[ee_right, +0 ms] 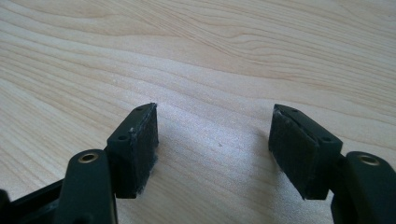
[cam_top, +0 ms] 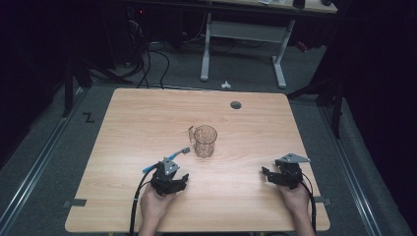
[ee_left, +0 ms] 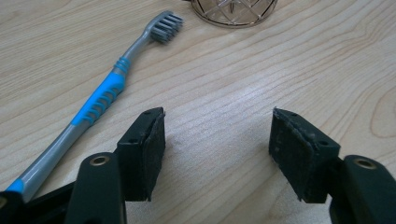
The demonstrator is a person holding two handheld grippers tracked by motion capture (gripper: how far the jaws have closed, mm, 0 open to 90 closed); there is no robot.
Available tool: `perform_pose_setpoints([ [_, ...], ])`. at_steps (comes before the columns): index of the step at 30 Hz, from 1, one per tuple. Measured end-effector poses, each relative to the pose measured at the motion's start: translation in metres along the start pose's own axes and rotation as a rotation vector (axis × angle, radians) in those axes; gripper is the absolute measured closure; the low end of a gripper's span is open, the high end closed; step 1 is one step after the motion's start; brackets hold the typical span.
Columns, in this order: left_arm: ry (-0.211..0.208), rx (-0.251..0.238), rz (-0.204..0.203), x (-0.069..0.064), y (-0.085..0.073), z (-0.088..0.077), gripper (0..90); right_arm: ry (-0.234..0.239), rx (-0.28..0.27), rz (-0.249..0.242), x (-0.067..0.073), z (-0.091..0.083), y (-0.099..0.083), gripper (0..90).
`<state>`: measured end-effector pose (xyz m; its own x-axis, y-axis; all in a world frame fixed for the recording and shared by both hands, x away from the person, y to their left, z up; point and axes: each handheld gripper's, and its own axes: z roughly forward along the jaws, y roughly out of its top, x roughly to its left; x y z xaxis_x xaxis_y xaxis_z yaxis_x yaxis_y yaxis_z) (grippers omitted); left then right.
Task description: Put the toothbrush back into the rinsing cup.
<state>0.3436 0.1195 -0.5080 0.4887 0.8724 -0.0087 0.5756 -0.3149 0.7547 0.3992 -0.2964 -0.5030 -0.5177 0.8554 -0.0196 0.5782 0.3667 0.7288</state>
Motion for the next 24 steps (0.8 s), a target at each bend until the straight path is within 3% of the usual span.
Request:
perform_pose_setpoints([
  [24, 0.008, 0.005, -0.006, -0.0008, 0.0001, 0.0003, 32.7, 0.001, 0.0, 0.0, -0.0003, 0.0, 0.0, 33.5],
])
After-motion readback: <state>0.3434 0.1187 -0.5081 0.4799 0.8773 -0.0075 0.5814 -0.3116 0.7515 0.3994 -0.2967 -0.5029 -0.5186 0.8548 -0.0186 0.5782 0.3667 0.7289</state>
